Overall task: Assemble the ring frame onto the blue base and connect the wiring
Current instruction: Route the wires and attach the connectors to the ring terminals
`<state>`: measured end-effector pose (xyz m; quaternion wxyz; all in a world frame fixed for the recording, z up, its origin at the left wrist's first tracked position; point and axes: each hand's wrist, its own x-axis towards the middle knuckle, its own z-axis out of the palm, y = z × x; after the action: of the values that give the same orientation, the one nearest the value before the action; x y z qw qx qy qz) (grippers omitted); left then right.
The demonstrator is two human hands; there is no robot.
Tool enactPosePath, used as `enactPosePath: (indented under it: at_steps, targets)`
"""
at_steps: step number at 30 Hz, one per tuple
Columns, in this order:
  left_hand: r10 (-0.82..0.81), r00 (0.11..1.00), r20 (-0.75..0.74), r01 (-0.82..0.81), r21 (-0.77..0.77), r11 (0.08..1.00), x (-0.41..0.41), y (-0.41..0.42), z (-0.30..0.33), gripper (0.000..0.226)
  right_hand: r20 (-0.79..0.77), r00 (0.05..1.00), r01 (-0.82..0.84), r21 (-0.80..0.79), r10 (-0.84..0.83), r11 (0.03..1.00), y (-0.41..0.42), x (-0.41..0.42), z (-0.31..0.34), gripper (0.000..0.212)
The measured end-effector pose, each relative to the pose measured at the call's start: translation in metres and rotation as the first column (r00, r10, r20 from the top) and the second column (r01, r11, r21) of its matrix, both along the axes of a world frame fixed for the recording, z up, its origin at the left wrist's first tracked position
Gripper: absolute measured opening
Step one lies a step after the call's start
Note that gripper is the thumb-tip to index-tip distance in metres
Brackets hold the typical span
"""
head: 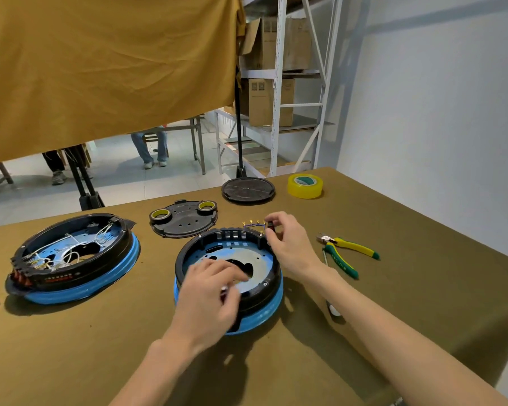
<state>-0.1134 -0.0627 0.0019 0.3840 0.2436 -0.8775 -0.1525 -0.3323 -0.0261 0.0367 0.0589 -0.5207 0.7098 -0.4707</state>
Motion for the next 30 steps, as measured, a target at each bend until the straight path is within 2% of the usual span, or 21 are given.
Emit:
enactPosePath:
  at_steps: [1, 4, 5, 9, 11, 13, 16, 18, 21, 22, 23, 25, 26, 28, 30]
  targets:
    - [0.015, 0.997, 0.071, -0.015, -0.002, 1.0, -0.011, 0.008, 0.003, 0.028, -0.001, 1.0, 0.006, -0.011, -0.006, 1.0, -0.006, 0.003, -0.001, 0.023]
    - [0.071, 0.939, 0.336, -0.07, -0.014, 0.997, -0.04, 0.02, 0.006, 0.061, 0.069, 0.996, 0.06, -0.067, -0.055, 0.996, -0.016, 0.006, -0.007, 0.022]
    - [0.06, 0.922, 0.382, -0.054, -0.026, 0.998, -0.045, 0.019, 0.005, 0.06, 0.097, 0.994, 0.065, -0.079, -0.057, 0.995, -0.016, 0.007, -0.01, 0.022]
    - [-0.123, 0.908, 0.401, 0.105, 0.066, 0.992, -0.026, 0.007, 0.006, 0.042, 0.078, 0.996, 0.054, -0.098, -0.046, 0.994, -0.01, 0.005, -0.019, 0.021]
    - [-0.257, 0.873, 0.414, 0.176, 0.223, 0.959, -0.003, -0.005, 0.016, 0.038, 0.046, 0.998, 0.043, -0.108, -0.038, 0.993, -0.007, 0.002, -0.018, 0.022]
    - [-0.352, 0.825, 0.443, 0.18, 0.385, 0.905, 0.025, -0.02, 0.029, 0.038, 0.019, 0.999, 0.03, -0.106, -0.028, 0.994, -0.005, 0.0, -0.017, 0.023]
    - [-0.316, 0.801, 0.508, 0.076, 0.437, 0.896, 0.052, -0.032, 0.041, 0.05, -0.033, 0.999, -0.04, -0.095, 0.037, 0.995, -0.005, 0.006, -0.018, 0.022]
    - [-0.225, 0.847, 0.482, 0.01, 0.408, 0.913, 0.05, -0.026, 0.04, 0.053, -0.058, 0.992, -0.114, -0.054, 0.111, 0.992, -0.005, 0.014, -0.02, 0.022]
    - [-0.141, 0.93, 0.339, 0.023, 0.33, 0.944, 0.026, 0.001, 0.025, 0.027, -0.061, 0.982, -0.176, 0.009, 0.176, 0.984, -0.002, 0.022, -0.029, 0.021]
    - [-0.119, 0.944, 0.309, 0.029, 0.28, 0.96, 0.017, 0.012, 0.02, 0.027, -0.043, 0.983, -0.176, 0.014, 0.176, 0.984, 0.0, 0.024, -0.032, 0.02]
    - [-0.096, 0.949, 0.299, 0.032, 0.212, 0.977, 0.009, 0.02, 0.014, 0.037, -0.012, 0.986, -0.169, 0.007, 0.169, 0.986, 0.003, 0.025, -0.035, 0.019]
    - [-0.065, 0.944, 0.322, 0.046, 0.068, 0.997, 0.003, 0.023, 0.004, 0.051, 0.09, 0.984, -0.15, -0.023, 0.151, 0.988, 0.009, 0.024, -0.035, 0.016]
    - [-0.08, 0.952, 0.296, 0.071, 0.043, 0.997, 0.006, 0.017, 0.0, 0.052, 0.167, 0.974, -0.146, -0.041, 0.15, 0.989, 0.013, 0.022, -0.032, 0.014]
    - [-0.116, 0.976, 0.182, 0.099, 0.1, 0.99, 0.022, -0.002, -0.003, 0.05, 0.337, 0.927, -0.139, -0.103, 0.166, 0.985, 0.023, 0.014, -0.025, 0.012]
    - [-0.083, 0.991, 0.104, 0.067, 0.149, 0.987, 0.039, -0.026, -0.001, 0.051, 0.463, 0.858, -0.159, -0.174, 0.223, 0.972, 0.034, 0.006, -0.019, 0.011]
